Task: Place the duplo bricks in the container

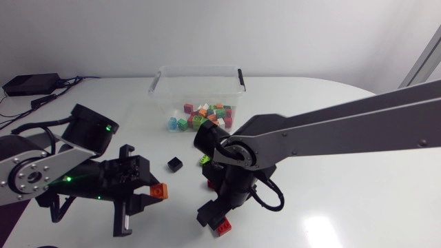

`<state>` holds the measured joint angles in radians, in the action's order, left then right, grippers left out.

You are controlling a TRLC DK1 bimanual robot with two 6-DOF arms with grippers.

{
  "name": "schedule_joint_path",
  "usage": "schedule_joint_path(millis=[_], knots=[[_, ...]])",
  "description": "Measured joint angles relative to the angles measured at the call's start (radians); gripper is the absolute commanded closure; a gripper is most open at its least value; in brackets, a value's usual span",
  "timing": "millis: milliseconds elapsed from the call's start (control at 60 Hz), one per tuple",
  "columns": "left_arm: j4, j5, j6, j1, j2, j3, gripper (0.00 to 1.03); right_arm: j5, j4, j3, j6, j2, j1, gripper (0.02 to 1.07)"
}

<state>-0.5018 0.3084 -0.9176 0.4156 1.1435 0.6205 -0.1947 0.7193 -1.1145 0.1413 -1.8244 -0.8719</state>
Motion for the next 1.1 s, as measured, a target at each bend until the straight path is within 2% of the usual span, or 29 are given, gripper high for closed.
schedule_joint_path(millis=[183, 283, 417, 600, 767, 917, 1100], knots=[[0.042, 0.053, 0.001, -0.113, -0.029, 0.067, 0.69, 0.021, 0.018, -0.006, 0.035, -0.028, -0.011, 0.45], [0.069, 0.073, 0.001, -0.160, -0.030, 0.108, 0.69, 0.045, 0.018, -0.008, 0.043, -0.030, -0.034, 0.47], [0.098, 0.082, 0.008, -0.188, -0.030, 0.138, 0.69, 0.072, 0.018, -0.008, 0.049, -0.048, -0.056, 0.65], [0.186, 0.090, 0.058, -0.200, -0.023, 0.155, 0.69, 0.114, 0.006, -0.003, 0.054, -0.064, -0.057, 0.74], [0.287, 0.099, 0.142, -0.219, 0.034, 0.191, 0.69, 0.167, -0.008, 0.029, 0.045, -0.023, -0.062, 0.78], [0.397, 0.100, 0.246, -0.225, 0.117, 0.262, 0.68, 0.192, -0.001, 0.034, -0.006, 0.091, -0.014, 0.78], [0.436, 0.099, 0.335, -0.225, 0.264, 0.412, 0.68, 0.199, -0.040, -0.004, -0.069, 0.185, 0.093, 0.78]])
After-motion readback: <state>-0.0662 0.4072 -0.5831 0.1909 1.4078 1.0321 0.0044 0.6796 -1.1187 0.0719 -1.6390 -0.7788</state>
